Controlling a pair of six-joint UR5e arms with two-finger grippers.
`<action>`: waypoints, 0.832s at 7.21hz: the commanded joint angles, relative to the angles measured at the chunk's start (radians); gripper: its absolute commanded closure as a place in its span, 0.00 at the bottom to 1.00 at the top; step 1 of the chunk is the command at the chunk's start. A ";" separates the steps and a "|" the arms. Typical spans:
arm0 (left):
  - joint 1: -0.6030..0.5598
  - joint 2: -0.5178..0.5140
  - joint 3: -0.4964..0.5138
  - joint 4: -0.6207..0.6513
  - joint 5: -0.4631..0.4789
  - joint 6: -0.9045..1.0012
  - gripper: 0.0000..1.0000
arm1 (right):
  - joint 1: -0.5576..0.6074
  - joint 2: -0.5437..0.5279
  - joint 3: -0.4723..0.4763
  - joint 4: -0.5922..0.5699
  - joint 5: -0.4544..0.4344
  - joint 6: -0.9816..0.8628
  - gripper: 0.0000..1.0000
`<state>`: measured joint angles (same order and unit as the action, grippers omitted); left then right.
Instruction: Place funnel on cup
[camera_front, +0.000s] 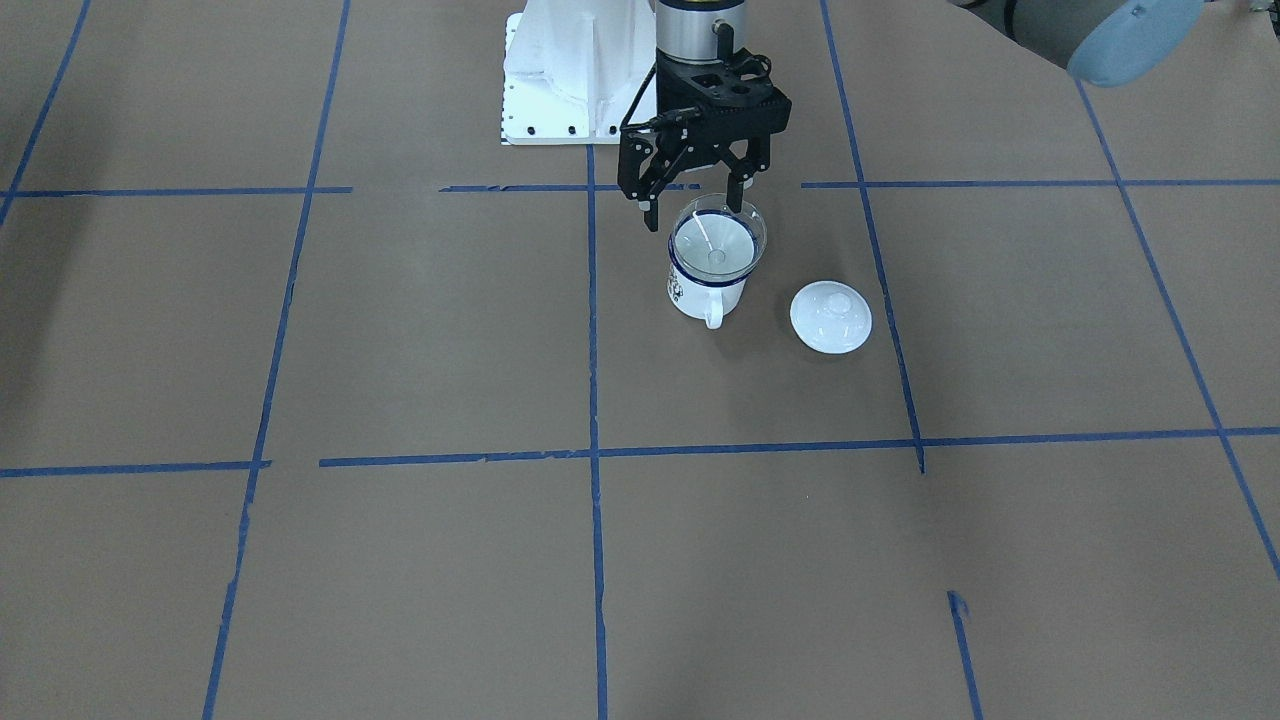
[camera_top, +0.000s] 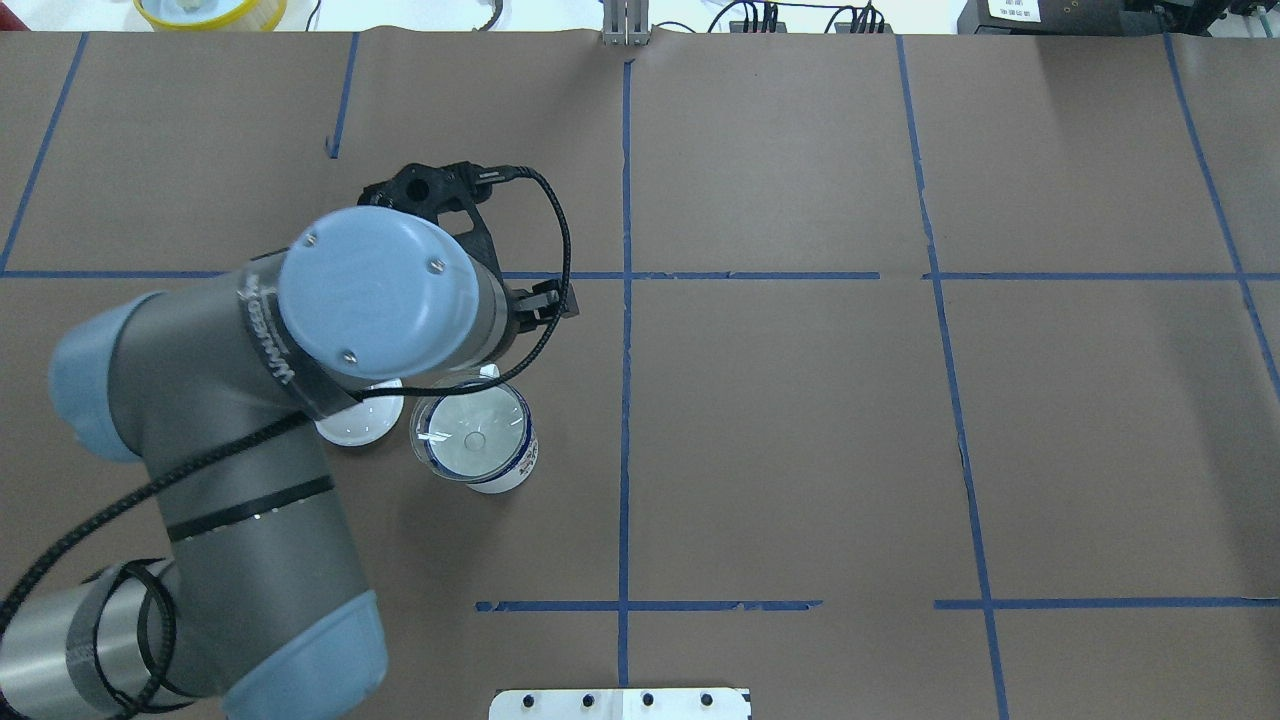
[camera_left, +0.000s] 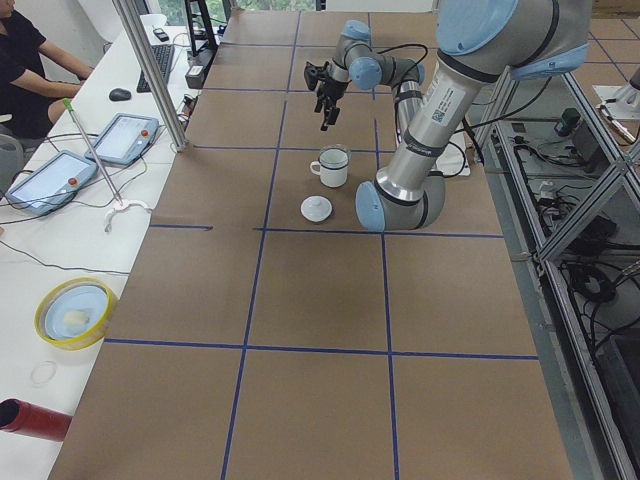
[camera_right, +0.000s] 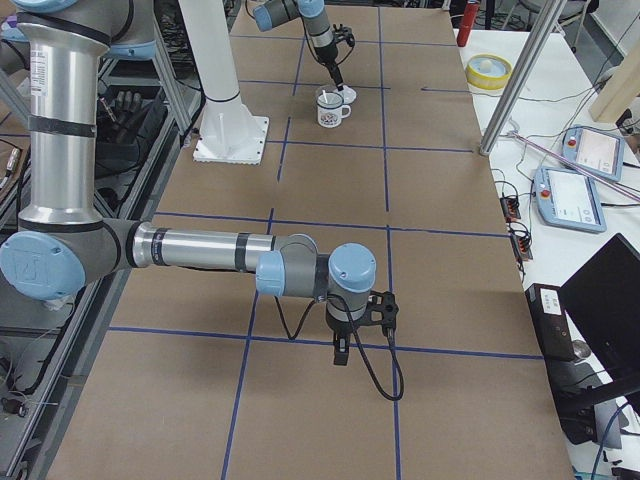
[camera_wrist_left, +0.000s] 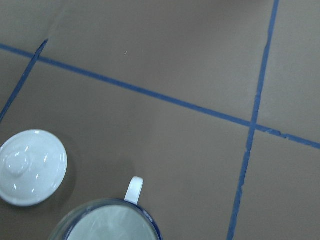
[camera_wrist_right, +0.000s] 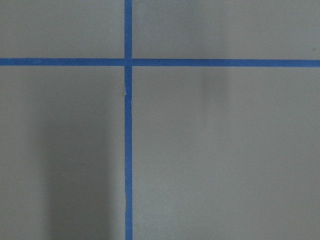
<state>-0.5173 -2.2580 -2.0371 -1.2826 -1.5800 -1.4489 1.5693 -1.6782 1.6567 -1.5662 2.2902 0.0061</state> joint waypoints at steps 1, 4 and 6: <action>-0.201 0.113 0.001 -0.154 -0.229 0.264 0.00 | 0.000 0.000 0.000 0.000 0.000 0.000 0.00; -0.445 0.231 0.058 -0.182 -0.412 0.569 0.00 | 0.000 0.000 0.000 0.000 0.000 0.000 0.00; -0.589 0.377 0.077 -0.204 -0.483 0.835 0.00 | 0.000 0.000 0.000 0.000 0.000 0.000 0.00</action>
<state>-1.0084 -1.9670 -1.9758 -1.4753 -2.0123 -0.7742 1.5693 -1.6782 1.6567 -1.5662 2.2902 0.0062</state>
